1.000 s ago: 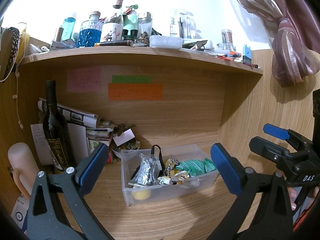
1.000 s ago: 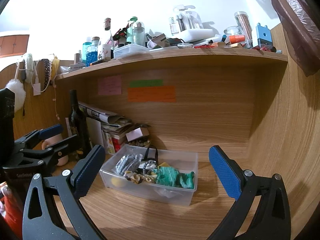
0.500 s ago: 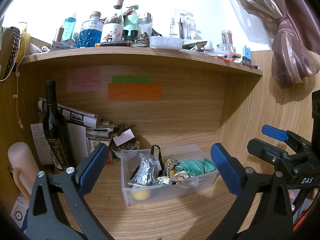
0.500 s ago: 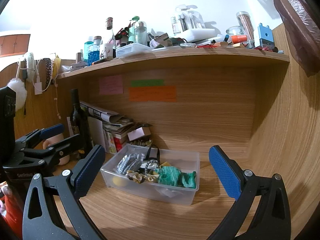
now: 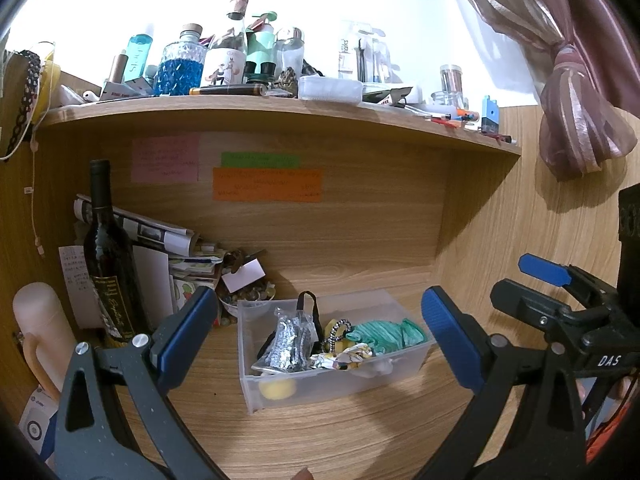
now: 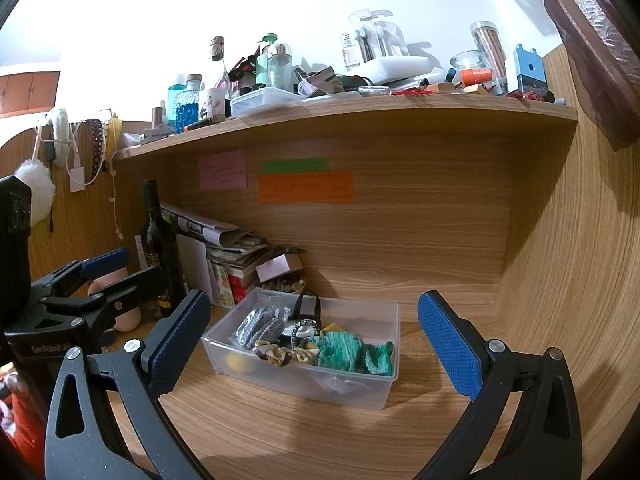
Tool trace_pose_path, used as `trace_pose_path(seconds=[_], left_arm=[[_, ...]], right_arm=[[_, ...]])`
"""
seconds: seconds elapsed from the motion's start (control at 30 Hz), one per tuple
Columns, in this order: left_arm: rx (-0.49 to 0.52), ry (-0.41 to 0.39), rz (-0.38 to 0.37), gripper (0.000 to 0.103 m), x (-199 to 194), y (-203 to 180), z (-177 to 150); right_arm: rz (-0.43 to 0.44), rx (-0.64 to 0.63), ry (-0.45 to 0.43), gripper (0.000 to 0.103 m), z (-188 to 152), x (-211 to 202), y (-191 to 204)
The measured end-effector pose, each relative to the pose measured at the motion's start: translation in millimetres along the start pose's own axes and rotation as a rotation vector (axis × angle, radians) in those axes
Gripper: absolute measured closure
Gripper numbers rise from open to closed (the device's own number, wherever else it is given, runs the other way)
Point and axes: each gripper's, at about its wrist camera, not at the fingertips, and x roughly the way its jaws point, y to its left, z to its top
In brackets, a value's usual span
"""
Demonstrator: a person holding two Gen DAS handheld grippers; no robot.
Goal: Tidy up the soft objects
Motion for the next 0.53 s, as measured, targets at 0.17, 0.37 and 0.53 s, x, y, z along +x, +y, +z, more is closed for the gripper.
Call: trace_pose_path(seconds=[0.17, 0.37, 0.53], left_arm=[[0.0, 0.001, -0.008, 0.0, -1.9, -2.4, 0.1], [-0.004, -0.007, -0.007, 0.0, -3.5, -3.1, 0.3], [-0.003, -0.004, -0.017, 0.0, -2.0, -5.0, -0.9]], right_arm=[[0.005, 0.007, -0.002, 0.0, 0.1, -0.8, 0.3], [0.004, 0.013, 0.003, 0.0, 0.1, -1.0, 2.6], [0.006, 0.023, 0.006, 0.0, -0.6, 0.6, 4.3]])
